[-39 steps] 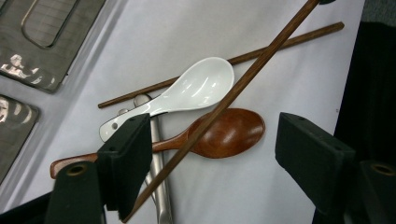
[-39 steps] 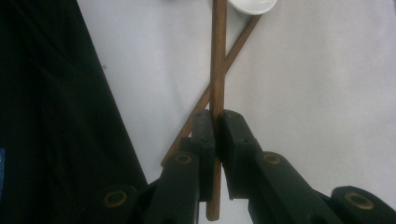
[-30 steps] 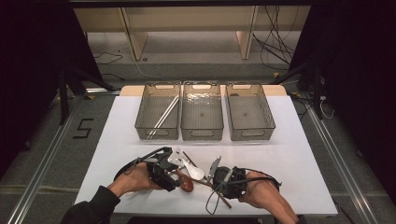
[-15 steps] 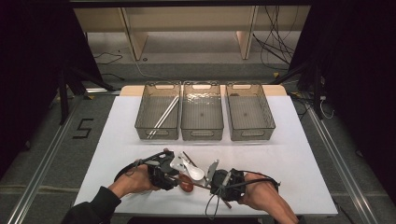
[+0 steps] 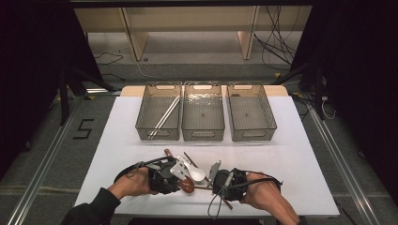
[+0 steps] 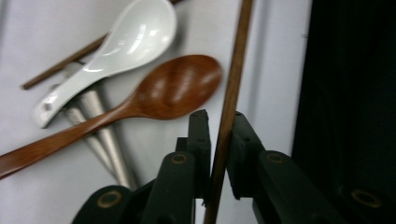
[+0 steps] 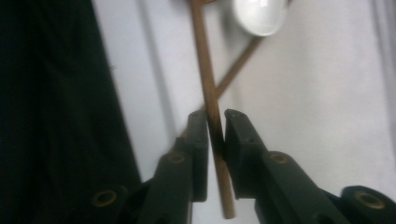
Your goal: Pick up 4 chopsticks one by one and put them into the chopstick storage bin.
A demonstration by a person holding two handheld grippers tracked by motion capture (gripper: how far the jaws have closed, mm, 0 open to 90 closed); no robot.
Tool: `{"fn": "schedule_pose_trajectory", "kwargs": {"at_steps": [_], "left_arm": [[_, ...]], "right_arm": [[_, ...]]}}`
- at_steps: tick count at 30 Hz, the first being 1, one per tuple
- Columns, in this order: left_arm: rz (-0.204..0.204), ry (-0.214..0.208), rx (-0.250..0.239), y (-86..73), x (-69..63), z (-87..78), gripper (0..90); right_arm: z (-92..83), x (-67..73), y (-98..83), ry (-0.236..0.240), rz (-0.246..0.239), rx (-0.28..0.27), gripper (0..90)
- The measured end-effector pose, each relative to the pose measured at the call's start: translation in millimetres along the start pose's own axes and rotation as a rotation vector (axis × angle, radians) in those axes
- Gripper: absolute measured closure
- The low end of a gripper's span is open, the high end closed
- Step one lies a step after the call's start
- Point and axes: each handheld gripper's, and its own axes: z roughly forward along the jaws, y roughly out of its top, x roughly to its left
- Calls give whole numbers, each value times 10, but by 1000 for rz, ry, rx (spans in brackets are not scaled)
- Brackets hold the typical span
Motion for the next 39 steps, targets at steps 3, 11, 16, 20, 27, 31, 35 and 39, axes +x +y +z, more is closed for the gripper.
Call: {"fn": "schedule_pose_trajectory", "kwargs": {"at_steps": [3,11,16,20,27,31,35,39], "left_arm": [[-32,6,-16,-6,27,-46,848],[-214,87,-54,-196,242,-173,849],[-341,169,-102,-290,364,-265,848],[-440,225,-140,-358,456,-317,849],[-549,258,-198,-482,595,-414,848],[-584,282,-219,-556,687,-485,848],[-627,314,-240,-636,806,-575,848],[-652,333,-247,-679,879,-602,848]], "right_arm": [[-42,-90,-29,-8,65,-48,608],[-151,-168,-72,-50,206,-150,414],[-138,-204,-126,-33,291,-184,366],[-37,-190,-148,-30,343,-161,337],[126,-203,-170,-1,390,-107,304],[202,-204,-175,12,394,-83,298],[240,-194,-173,24,382,-62,298],[237,-194,-175,25,391,-62,299]]}}
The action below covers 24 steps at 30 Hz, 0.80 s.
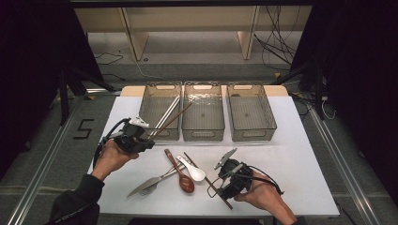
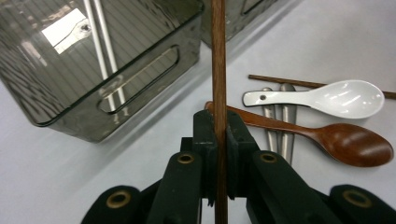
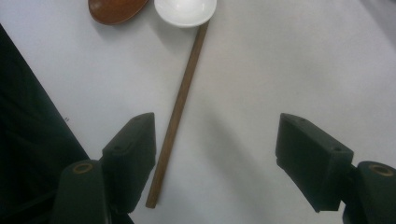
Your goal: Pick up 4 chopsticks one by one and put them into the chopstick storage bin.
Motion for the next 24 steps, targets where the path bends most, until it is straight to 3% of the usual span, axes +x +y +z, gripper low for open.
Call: {"fn": "schedule_pose_trajectory", "kwargs": {"at_steps": [9,24], "left_arm": [[-37,22,-9,58,132,33,848],[-111,65,-11,330,437,191,847]], "right_arm": [[2,-9,-12,-1,2,3,297],[3,-5,-21,5,8,4,294]]}}
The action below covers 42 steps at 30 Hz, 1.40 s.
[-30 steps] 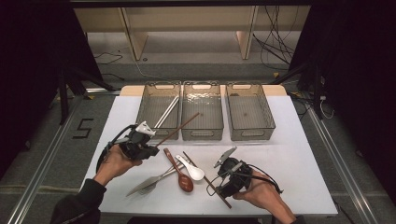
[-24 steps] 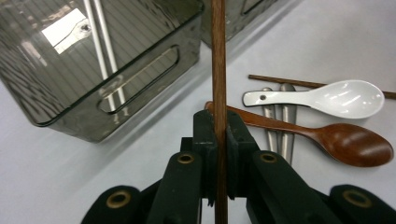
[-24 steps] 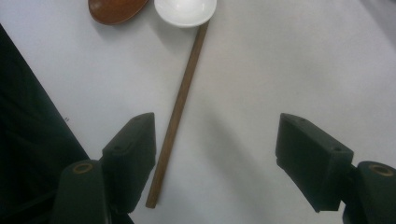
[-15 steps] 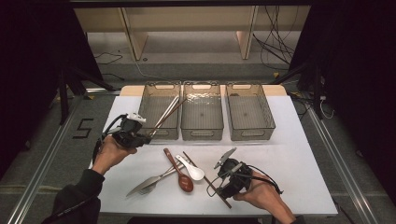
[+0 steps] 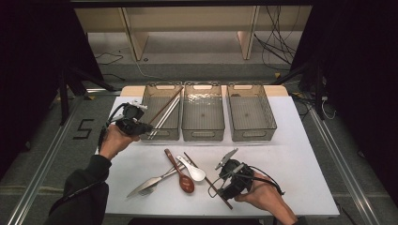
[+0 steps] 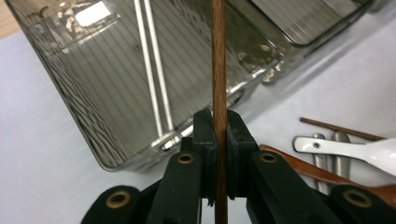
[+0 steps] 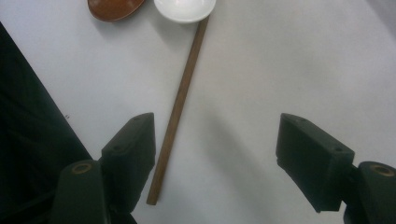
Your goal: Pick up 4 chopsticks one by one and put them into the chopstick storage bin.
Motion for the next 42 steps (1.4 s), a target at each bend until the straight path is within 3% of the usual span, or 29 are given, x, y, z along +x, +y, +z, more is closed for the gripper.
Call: {"fn": "schedule_pose_trajectory", "kwargs": {"at_steps": [10,18,24,33,36,42], "left_arm": [[-77,43,10,141,244,160,847],[-135,50,11,188,377,245,846],[-159,54,29,199,434,330,845],[-163,62,42,250,423,412,839],[-178,62,40,270,418,429,754],[-170,68,23,293,384,365,571]], "right_arm": [[9,3,2,2,-5,2,288],[14,10,2,12,-9,1,283],[16,18,4,8,-12,7,283],[21,26,8,13,-19,7,283],[23,30,8,14,-19,9,283],[20,23,4,15,-17,8,283]]}}
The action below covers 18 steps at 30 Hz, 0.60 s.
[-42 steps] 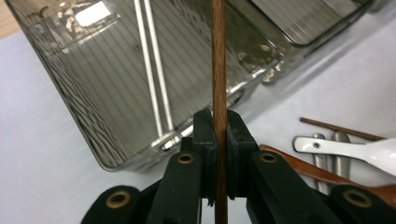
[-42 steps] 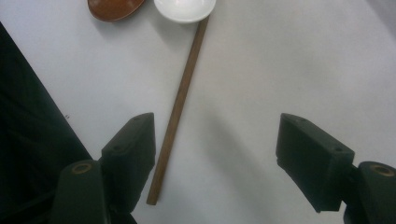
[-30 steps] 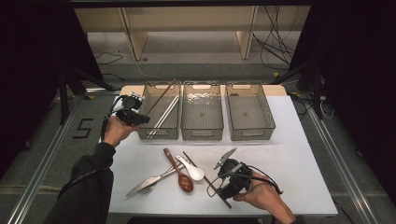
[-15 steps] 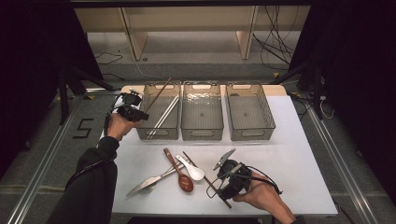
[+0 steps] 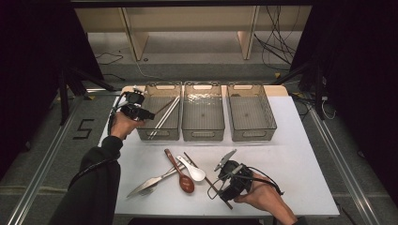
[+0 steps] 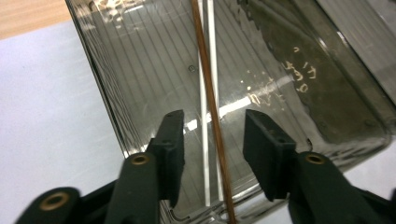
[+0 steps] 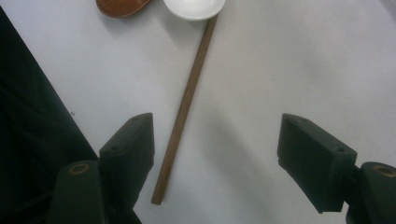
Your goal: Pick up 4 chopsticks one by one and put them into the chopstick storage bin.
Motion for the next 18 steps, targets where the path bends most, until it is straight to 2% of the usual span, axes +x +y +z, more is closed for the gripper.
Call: {"fn": "schedule_pose_trajectory", "kwargs": {"at_steps": [4,11,14,18], "left_arm": [[7,-14,-7,-21,-12,-101,504],[10,-35,-41,-95,-29,-266,456],[-1,-72,-65,-155,-71,-352,385],[14,-132,-96,-283,-171,-482,312]], "right_arm": [[3,5,4,0,-1,1,283],[9,14,10,0,-1,6,284],[8,11,12,-3,8,5,283],[33,14,22,-5,9,7,283]]}}
